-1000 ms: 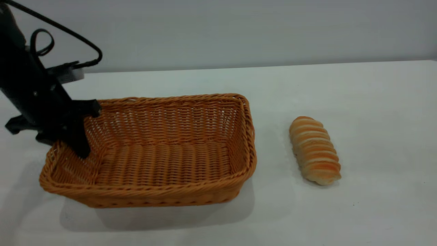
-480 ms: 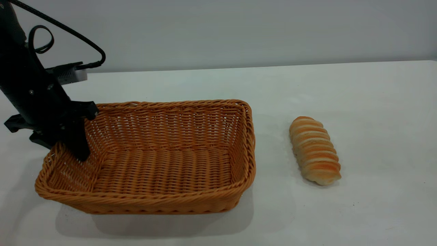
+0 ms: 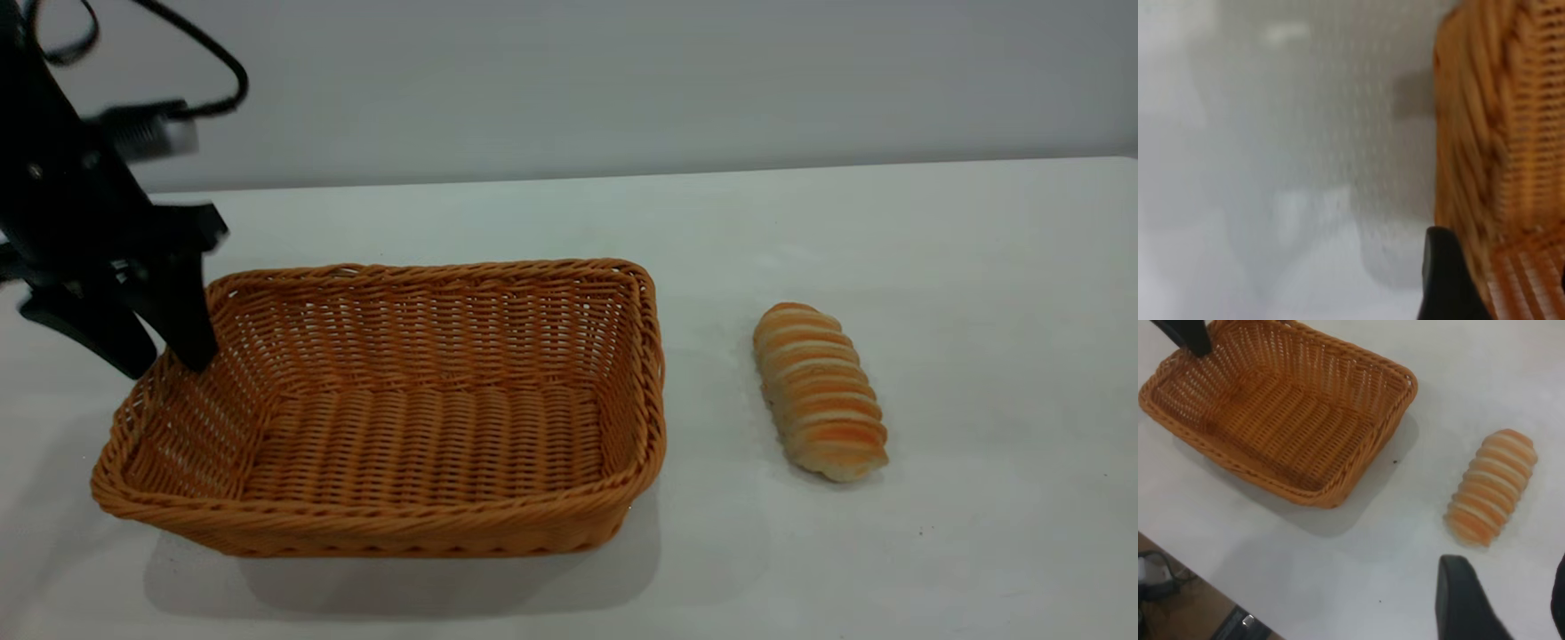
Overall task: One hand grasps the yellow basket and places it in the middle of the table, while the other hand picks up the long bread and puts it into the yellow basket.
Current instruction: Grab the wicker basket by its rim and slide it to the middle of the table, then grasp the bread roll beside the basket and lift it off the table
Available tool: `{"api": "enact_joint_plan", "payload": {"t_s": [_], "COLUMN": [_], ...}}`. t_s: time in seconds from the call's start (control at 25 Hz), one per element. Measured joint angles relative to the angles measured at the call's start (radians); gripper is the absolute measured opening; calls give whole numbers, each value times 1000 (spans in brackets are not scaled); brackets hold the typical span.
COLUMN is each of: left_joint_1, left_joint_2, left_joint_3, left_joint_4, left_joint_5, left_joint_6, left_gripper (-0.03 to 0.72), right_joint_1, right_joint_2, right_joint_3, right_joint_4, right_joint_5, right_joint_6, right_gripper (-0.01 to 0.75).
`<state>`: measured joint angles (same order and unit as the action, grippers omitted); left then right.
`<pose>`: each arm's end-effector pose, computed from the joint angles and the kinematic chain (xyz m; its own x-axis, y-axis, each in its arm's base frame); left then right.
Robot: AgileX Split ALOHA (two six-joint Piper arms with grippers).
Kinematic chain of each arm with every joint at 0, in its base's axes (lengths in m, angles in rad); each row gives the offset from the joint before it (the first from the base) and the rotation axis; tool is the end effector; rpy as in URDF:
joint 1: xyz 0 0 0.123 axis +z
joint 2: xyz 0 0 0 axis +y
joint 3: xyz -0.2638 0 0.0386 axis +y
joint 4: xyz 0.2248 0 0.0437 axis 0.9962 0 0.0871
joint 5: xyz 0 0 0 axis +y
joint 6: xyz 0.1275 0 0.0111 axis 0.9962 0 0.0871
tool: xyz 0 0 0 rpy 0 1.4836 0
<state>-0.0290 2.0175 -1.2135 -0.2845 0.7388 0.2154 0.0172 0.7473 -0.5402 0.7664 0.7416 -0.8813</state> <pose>0.3523 -0.0344 0.0881 -0.9903 0.0312 -0.1356 0.0565 0.9807 -0.1869 0.1469 0.0625 0.2540 -0.5270 -0.2396 -0.8154 -0.5283 0.8439 0.0934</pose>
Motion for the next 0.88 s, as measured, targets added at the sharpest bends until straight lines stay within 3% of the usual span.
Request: {"api": "enact_joint_plan", "payload": {"t_s": [0.28, 0.6, 0.88], "left_joint_1": [0, 0, 0], "left_joint_2": [-138, -320, -500], "left_joint_3": [0, 0, 0], "left_joint_4": [95, 103, 103], "left_joint_5": [85, 124, 165], "left_joint_6": [-67, -87, -86], "left_gripper": [465, 465, 465], "right_joint_1": [0, 0, 0], "right_joint_2": [2, 126, 335], "right_joint_3": [0, -8, -130], "right_joint_4": [1, 57, 64], "right_joint_5": [0, -12, -41], "right_joint_6": [0, -9, -18], "right_gripper": [370, 370, 370]}}
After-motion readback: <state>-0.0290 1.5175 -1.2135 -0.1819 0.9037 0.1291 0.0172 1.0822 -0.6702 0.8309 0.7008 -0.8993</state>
